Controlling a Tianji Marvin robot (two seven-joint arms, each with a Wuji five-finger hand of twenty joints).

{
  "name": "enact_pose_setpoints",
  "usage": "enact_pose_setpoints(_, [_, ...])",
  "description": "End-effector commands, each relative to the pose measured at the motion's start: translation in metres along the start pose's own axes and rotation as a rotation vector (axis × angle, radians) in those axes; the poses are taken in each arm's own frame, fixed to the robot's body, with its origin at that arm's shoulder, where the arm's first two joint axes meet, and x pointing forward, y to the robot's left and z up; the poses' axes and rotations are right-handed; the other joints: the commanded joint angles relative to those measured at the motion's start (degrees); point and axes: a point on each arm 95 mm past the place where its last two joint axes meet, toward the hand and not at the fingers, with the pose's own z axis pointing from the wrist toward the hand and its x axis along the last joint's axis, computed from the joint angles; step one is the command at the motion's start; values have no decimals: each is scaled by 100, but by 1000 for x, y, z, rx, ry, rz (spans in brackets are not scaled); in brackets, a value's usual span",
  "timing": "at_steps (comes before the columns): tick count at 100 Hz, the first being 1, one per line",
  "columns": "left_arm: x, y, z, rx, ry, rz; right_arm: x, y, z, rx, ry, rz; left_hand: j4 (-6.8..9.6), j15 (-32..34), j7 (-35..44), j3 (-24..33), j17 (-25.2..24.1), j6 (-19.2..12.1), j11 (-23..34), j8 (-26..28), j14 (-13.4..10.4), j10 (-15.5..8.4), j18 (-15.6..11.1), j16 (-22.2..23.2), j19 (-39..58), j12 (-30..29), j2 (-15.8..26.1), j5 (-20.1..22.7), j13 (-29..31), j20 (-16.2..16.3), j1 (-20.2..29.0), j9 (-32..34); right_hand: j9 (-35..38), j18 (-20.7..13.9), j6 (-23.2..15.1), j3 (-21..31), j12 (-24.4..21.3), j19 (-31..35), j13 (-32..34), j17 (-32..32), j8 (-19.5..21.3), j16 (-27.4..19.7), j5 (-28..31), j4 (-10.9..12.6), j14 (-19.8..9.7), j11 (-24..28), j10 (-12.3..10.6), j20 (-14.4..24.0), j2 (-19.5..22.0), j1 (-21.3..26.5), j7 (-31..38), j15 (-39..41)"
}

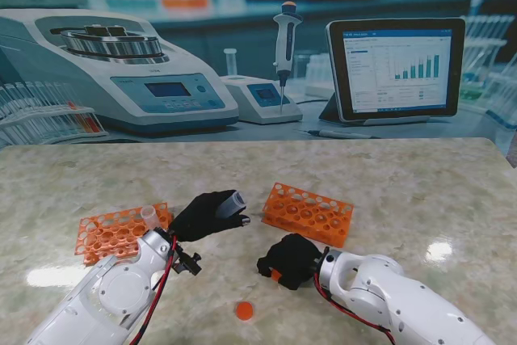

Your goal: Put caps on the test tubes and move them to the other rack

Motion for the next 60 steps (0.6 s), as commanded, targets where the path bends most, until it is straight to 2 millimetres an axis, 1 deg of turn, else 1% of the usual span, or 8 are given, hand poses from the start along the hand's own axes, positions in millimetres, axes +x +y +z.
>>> enact_pose_setpoints(1, [1, 1, 0, -4, -1, 1, 7, -20, -3, 52, 6, 19, 155, 190, 436, 105, 236, -368, -6, 314, -117, -203, -126, 8, 681, -30, 383, 104, 204, -142, 33, 136, 469, -81, -457, 573, 82, 215, 204, 94, -200, 57, 457, 116, 34, 284, -528, 76, 132, 777, 58, 208])
enact_pose_setpoints(22, [1, 0, -1, -2, -1, 2, 7, -21, -1, 51, 11, 27, 155, 185, 435, 104, 236, -361, -5, 313, -114, -205, -120, 5, 677, -32, 381, 105, 205, -144, 31, 141, 572, -113, -487, 699, 79, 224, 273, 147, -171, 35, 599, 119, 30, 317, -565, 82, 159, 857, 32, 262])
enact_pose_setpoints(60, [1, 0, -1, 1, -1, 2, 8, -19, 0, 39, 16, 31, 155, 179, 436, 105, 235, -363, -5, 312, -114, -200, -114, 2, 668, -35, 381, 108, 204, -148, 34, 141, 688, -86, -503, 776, 67, 233, 343, 208, -102, -24, 783, 124, 30, 361, -596, 91, 225, 985, -46, 300])
